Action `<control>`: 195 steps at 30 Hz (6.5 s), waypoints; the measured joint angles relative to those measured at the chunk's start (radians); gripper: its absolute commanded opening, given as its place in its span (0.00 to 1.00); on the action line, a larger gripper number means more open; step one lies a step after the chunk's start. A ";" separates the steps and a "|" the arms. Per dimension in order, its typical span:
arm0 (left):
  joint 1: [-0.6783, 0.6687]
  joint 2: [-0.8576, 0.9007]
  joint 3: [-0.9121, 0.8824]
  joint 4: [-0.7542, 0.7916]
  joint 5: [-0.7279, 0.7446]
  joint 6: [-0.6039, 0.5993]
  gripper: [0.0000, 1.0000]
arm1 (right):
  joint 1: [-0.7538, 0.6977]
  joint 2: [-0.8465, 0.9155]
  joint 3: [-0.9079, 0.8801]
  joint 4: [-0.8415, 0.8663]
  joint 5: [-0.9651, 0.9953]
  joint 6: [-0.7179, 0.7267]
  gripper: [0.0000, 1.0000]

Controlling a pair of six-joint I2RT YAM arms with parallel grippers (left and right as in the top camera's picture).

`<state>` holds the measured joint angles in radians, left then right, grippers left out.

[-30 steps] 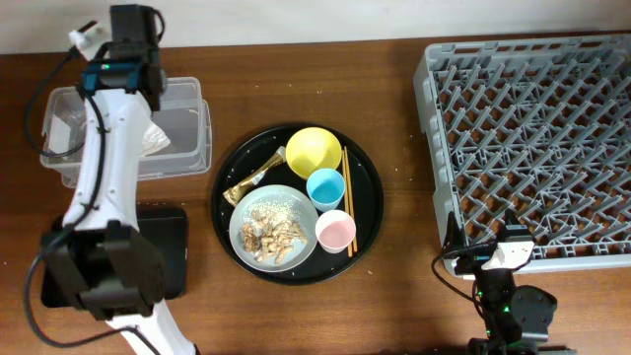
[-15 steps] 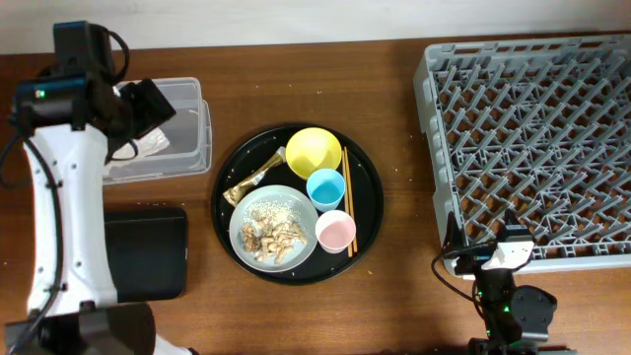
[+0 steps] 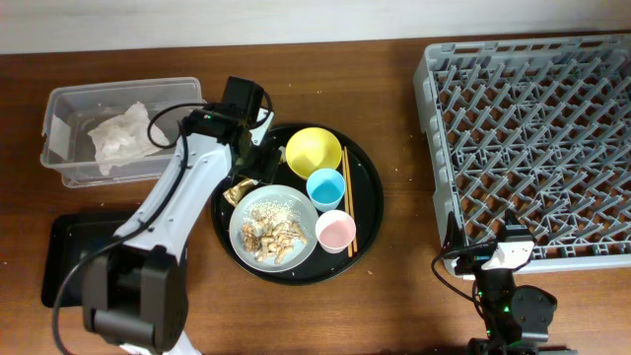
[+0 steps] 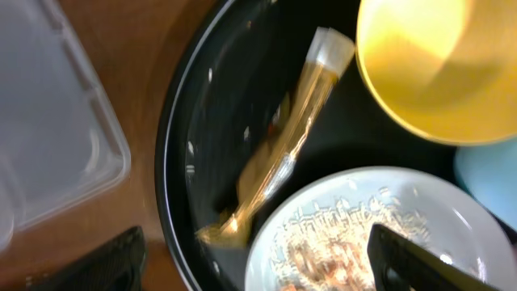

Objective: Sort waste into correct bins and load items into the dishwasher rack
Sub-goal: 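Grasp the gold wrapper pieces on the tray with the left gripper, then drop the gold wrappers into the clear bin and retract left arm, then reach the right gripper to the pink cup and grasp it, then carry the pink cup to the rack's right side and release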

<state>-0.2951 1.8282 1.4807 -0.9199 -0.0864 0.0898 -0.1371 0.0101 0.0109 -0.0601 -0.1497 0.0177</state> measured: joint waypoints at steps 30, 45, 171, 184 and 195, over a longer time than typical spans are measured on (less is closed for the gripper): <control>0.002 0.068 0.236 0.051 -0.083 0.041 0.01 | 0.000 0.000 0.000 0.000 0.000 0.000 0.98; 0.558 0.129 0.265 0.294 0.187 -0.970 0.99 | 0.000 0.000 0.000 0.000 0.000 0.000 0.98; 0.715 -0.313 0.266 -0.422 -0.240 -0.970 0.99 | -0.608 1.831 1.688 -0.987 -0.853 -0.342 0.04; 0.715 -0.313 0.266 -0.422 -0.240 -0.970 0.99 | -0.717 2.162 1.685 -0.721 -1.310 -0.370 0.04; 0.715 -0.313 0.266 -0.422 -0.240 -0.970 0.99 | -0.711 2.224 1.688 -0.807 -1.191 -0.287 0.04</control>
<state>0.4194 1.5150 1.7466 -1.3418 -0.3264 -0.8799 -0.8486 2.2341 1.6985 -0.8669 -1.3403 -0.2691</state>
